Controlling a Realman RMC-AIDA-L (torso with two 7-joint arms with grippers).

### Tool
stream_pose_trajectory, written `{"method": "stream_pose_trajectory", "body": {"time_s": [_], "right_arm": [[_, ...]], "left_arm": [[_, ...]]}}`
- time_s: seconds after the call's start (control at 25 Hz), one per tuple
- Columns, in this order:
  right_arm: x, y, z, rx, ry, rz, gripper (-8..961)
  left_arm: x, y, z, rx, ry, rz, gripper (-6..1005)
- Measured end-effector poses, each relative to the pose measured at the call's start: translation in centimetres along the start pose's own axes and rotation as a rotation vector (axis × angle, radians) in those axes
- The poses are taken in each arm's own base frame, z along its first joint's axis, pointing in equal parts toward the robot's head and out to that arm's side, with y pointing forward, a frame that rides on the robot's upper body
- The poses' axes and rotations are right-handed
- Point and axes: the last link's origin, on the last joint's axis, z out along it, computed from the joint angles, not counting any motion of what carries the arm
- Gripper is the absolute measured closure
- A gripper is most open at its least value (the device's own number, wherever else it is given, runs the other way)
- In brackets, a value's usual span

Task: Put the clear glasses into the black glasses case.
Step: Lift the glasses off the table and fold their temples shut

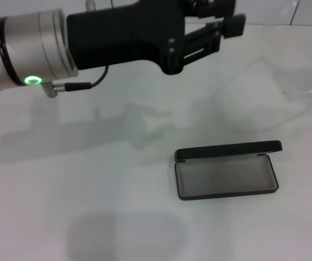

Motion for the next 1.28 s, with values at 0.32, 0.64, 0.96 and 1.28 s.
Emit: {"method": "stream_pose_trajectory", "body": {"time_s": [0.32,0.64,0.96,1.28], "right_arm": [[1.3,3.8,3.1,-0.295,-0.285,0.024,826],[2.0,6.3,5.0,-0.476,-0.327,-0.009,826],[1.9,7.7,4.9,-0.566,-0.341,-0.059,825],[1.7,7.8,4.7,-0.574,-0.382,-0.054,825]], "left_arm": [[1.3,0.5,1.6,-0.091,0.086,0.016,831],[1.6,0.6,1.8,-0.121,0.099,0.016,901],[1.3,0.5,1.9,-0.136,0.095,-0.005,913],[-0.1,0.1,2.3,-0.166,0.08,-0.071,920]]}}
